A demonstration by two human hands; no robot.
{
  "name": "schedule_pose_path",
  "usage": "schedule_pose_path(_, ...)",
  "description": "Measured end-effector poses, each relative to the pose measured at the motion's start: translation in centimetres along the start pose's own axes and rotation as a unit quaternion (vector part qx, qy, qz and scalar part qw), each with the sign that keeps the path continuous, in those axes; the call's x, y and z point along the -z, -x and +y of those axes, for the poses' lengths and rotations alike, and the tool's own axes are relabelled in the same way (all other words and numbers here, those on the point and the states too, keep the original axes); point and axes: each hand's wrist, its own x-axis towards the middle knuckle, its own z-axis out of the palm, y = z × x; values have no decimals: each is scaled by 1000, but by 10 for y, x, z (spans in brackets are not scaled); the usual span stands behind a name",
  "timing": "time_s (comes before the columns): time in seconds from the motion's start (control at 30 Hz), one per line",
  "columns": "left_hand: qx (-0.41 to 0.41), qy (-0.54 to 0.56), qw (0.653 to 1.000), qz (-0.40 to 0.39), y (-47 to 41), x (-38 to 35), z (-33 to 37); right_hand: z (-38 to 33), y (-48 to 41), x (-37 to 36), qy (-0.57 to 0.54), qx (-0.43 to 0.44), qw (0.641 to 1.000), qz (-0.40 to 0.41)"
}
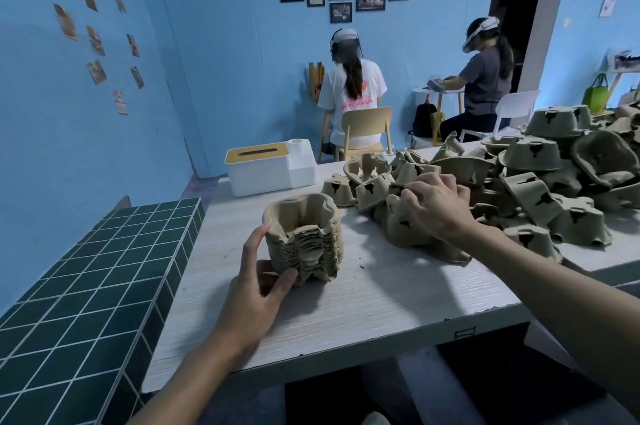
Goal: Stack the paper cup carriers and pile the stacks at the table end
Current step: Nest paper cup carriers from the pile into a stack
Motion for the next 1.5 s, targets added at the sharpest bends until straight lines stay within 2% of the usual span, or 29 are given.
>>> schedule_pose_path(0.43,2,-5,1000,4,0,-1,1,6,-11,3,42,8,999,-19)
schedule_pose_path(0.67,-4,-6,1000,2,0,0,1,1,-10,18,-8,134,974,180)
schedule_pose_path(0.83,-12,-10,1000,6,-2,-1,-3,-38,-3,38,-130,167,947,242)
schedule_pose_path(0.97,-8,-1,1000,7,-1,-1,-5,-70,11,48,-265,183,922,216)
schedule_pose_path(1.07,-27,-26,999,-1,-2,1,-8,-89,15,46,-320,154,911,212)
schedule_pose_path(1.17,-46,-48,998,-11,-5,3,-10,-106,15,45,-348,112,906,215)
schedule_pose_path(1.33,-68,-65,995,-12,-5,3,-11,-132,13,50,-357,115,902,214)
schedule_pose_path(1.4,-79,-63,995,-14,-5,4,-13,-141,12,48,-358,121,906,192)
schedule_pose_path(1.5,-84,-62,994,-15,-5,4,-12,-152,8,42,-352,128,920,119)
